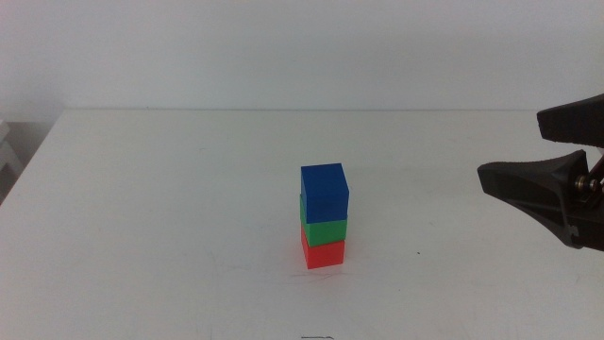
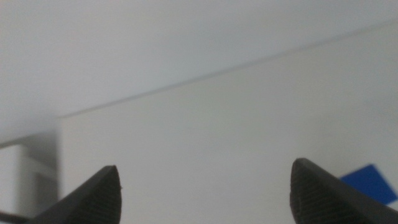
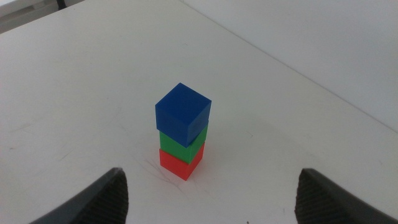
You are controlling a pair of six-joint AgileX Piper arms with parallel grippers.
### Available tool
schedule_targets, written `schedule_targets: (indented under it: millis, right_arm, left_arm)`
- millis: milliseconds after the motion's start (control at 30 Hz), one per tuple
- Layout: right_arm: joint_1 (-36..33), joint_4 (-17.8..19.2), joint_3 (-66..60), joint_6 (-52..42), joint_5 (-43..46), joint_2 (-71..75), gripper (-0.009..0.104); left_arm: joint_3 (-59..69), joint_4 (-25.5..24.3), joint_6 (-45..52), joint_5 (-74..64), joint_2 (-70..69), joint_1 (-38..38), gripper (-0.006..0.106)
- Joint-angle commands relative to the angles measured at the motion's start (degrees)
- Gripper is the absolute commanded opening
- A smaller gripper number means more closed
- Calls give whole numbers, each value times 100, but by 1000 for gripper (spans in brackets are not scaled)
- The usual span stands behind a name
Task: Stack red cubes first, then green, then blue cubes in a specific spot.
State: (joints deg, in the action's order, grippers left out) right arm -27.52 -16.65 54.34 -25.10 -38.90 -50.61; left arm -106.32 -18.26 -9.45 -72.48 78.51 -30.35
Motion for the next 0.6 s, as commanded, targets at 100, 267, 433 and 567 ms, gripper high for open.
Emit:
schedule_targets:
  millis: [100,267,433,567]
  right_arm:
    - [35,-58,157,-56,354,51,92]
    - [35,-58,157,-56,354,51,92]
    - [35,-58,157,-56,354,51,92]
    - [35,-58,157,-56,354,51,92]
  left_arm:
    - [-134,586,890,-285,-911,1308,92]
    - [-134,897,1354,-297,-1349,2249,92]
    - [-134,981,1428,-305,-1533,2314,92]
    - [-134,1206,1376,-297,-1560,2314,92]
